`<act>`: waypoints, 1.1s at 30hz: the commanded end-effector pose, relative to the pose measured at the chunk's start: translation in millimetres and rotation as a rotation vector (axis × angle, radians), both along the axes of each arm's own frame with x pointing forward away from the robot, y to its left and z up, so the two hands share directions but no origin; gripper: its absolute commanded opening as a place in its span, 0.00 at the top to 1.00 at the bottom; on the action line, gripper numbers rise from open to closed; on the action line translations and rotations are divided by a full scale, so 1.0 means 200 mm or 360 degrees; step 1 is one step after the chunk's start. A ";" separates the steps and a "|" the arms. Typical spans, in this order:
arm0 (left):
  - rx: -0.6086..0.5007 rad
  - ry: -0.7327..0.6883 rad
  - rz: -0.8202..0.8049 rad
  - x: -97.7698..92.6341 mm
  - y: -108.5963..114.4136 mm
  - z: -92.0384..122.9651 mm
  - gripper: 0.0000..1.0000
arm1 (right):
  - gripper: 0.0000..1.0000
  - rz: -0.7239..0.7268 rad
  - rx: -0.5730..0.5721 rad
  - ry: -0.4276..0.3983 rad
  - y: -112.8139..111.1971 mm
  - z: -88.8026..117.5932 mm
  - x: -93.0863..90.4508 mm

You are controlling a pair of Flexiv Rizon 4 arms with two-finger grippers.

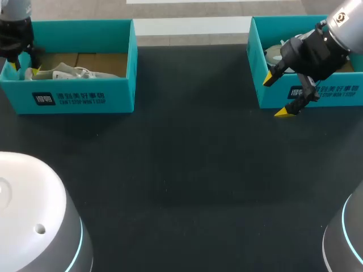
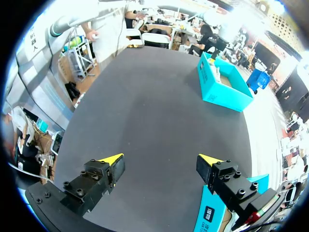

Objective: Take the shoe out of the shoebox, open the shoe tongue, remove and reinsert the insole, then place the shoe into the shoebox

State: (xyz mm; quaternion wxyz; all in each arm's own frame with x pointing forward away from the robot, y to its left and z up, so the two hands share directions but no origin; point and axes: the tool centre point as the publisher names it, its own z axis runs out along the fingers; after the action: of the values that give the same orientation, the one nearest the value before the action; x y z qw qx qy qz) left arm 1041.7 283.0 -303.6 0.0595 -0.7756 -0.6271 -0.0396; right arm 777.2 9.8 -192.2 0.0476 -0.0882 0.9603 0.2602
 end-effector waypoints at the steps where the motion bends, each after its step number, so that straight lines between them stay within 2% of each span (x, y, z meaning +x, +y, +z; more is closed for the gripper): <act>1: -0.0079 -0.0022 0.0010 -0.04 0.03 0.13 0.39 | 0.00 -0.0001 -0.0004 0.0000 0.00 0.00 0.00; 6: -0.0159 -0.0023 0.0065 -0.09 0.03 0.30 0.42 | 0.00 -0.0001 -0.0004 0.0000 0.00 0.00 0.00; 8: -0.0176 -0.0033 0.0092 -0.12 0.03 0.35 0.37 | 0.00 -0.0001 -0.0004 0.0000 0.00 0.00 0.00; 10: -0.0223 -0.0009 0.0119 -0.17 0.03 0.41 0.22 | 0.00 -0.0001 -0.0004 0.0000 0.00 0.00 0.00; 14: -0.0268 -0.0015 0.0157 -0.24 0.02 0.50 0.11 | 0.00 -0.0001 -0.0004 0.0000 0.00 0.00 0.00; 15: -0.0267 -0.0012 0.0181 -0.26 0.01 0.52 0.00 | 0.00 -0.0001 -0.0004 0.0000 0.00 0.00 0.00; 17: -0.0280 -0.0002 0.0201 -0.28 0.01 0.55 0.00 | 0.00 -0.0217 0.0046 0.0024 -0.02 0.01 0.06; 22: -0.0280 -0.0002 0.0201 -0.28 0.01 0.55 0.00 | 0.00 -0.0773 0.0069 0.0056 -0.11 0.05 0.20; 25: -0.0280 -0.0002 0.0201 -0.28 0.01 0.55 0.00 | 0.00 -0.1043 0.0106 0.0001 -0.17 0.09 0.29; 28: -0.0280 -0.0002 0.0201 -0.28 0.01 0.55 0.00 | 0.00 -0.1291 0.0044 -0.0090 -0.23 0.15 0.40; 33: -0.0280 -0.0002 0.0201 -0.28 0.01 0.55 0.00 | 0.00 -0.1558 0.0057 -0.0165 -0.34 0.20 0.54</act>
State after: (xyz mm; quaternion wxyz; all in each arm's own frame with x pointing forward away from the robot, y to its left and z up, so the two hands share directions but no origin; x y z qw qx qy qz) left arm 986.3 284.9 -193.9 -0.0066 -0.7363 -0.6763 0.0197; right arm 880.2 -55.4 -155.2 0.1336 0.1704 0.9411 0.2595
